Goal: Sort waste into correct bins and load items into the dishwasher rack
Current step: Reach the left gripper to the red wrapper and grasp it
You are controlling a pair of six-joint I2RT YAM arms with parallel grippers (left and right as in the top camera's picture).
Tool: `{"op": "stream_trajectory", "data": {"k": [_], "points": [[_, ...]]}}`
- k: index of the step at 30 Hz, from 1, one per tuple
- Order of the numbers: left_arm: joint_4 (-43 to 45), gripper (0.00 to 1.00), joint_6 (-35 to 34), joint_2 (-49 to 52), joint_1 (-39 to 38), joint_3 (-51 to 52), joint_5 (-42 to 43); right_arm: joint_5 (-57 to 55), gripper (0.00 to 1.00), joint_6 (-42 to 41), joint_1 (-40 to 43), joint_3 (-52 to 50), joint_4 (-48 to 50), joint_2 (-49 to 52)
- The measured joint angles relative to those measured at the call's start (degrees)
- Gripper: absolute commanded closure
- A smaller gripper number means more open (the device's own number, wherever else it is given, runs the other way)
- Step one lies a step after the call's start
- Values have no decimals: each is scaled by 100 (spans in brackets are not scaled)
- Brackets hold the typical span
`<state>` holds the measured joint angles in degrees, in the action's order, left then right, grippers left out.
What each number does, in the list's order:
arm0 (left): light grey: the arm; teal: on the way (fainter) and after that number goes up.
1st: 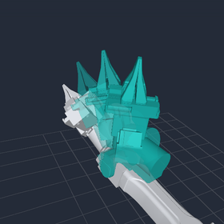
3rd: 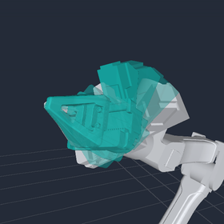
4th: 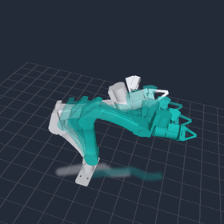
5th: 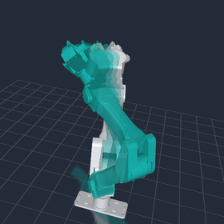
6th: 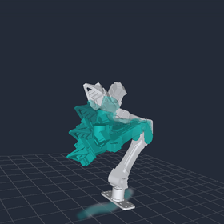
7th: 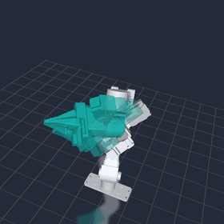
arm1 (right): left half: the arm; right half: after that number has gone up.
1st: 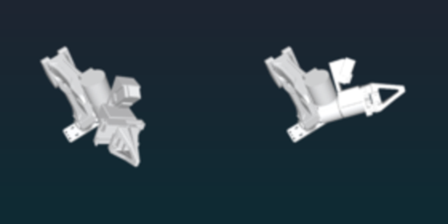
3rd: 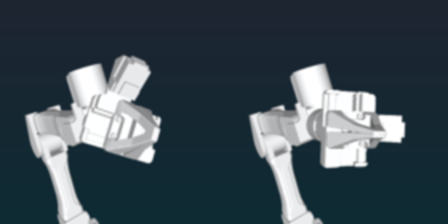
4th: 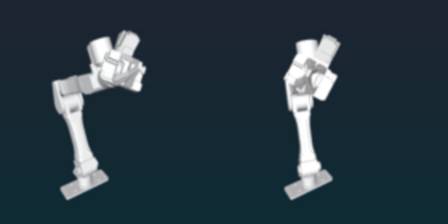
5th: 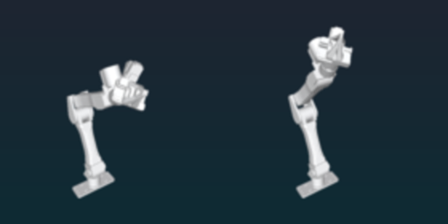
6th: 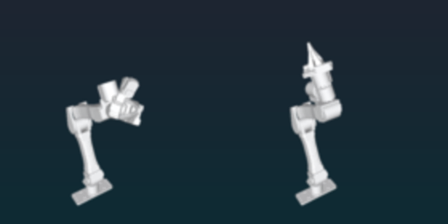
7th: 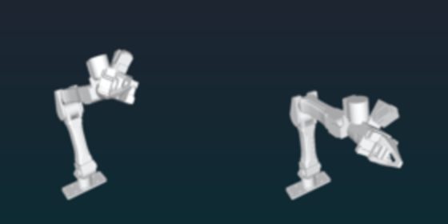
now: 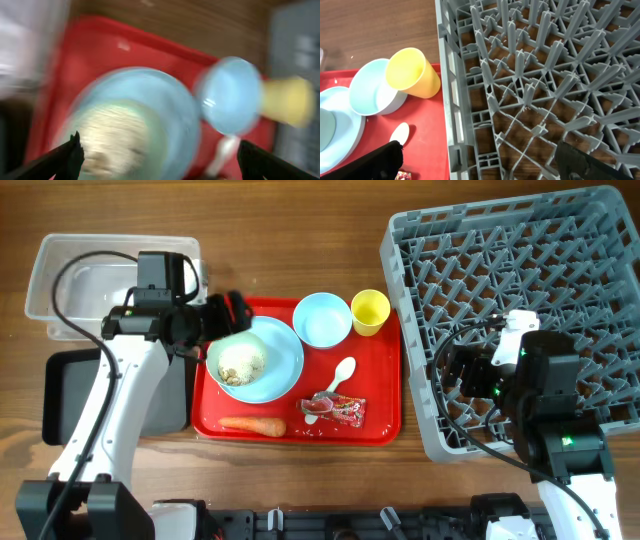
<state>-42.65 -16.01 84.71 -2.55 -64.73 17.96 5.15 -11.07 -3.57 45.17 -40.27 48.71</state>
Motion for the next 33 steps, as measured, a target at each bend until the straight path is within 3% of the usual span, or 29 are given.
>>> {"op": "stream_trajectory", "data": {"k": [3,8,10,13,16,19,21,26,28,30,32,33], "points": [[-4,0,125,7,-170,0,1543,0,0,0,0,0,0,-2],[-44,0,225,9,-273,0,2061,0,0,0,2,0,0,-2],[-168,0,227,9,-627,0,1593,0,0,0,0,0,0,0],[-216,0,199,15,-1792,0,645,0,0,0,2,0,-2,0],[-343,0,-426,42,-3158,0,-369,0,0,0,0,0,-2,0],[-457,0,-702,398,-4009,0,-850,0,0,0,0,0,-4,0],[-555,0,-546,887,-4374,0,-1036,0,0,0,0,0,-4,0],[-553,1,-199,1733,-4472,0,-2015,0,0,0,2,0,-2,0],[-468,16,-96,1971,-4472,0,-2236,0,0,0,0,0,-4,0],[-472,46,-24,2076,-4472,0,-2306,0,0,0,0,0,-4,0],[-472,90,24,2109,-4472,0,-2306,0,0,0,0,0,-4,0],[-472,96,26,2114,-4472,0,-2308,0,0,0,0,0,-4,0]]}}
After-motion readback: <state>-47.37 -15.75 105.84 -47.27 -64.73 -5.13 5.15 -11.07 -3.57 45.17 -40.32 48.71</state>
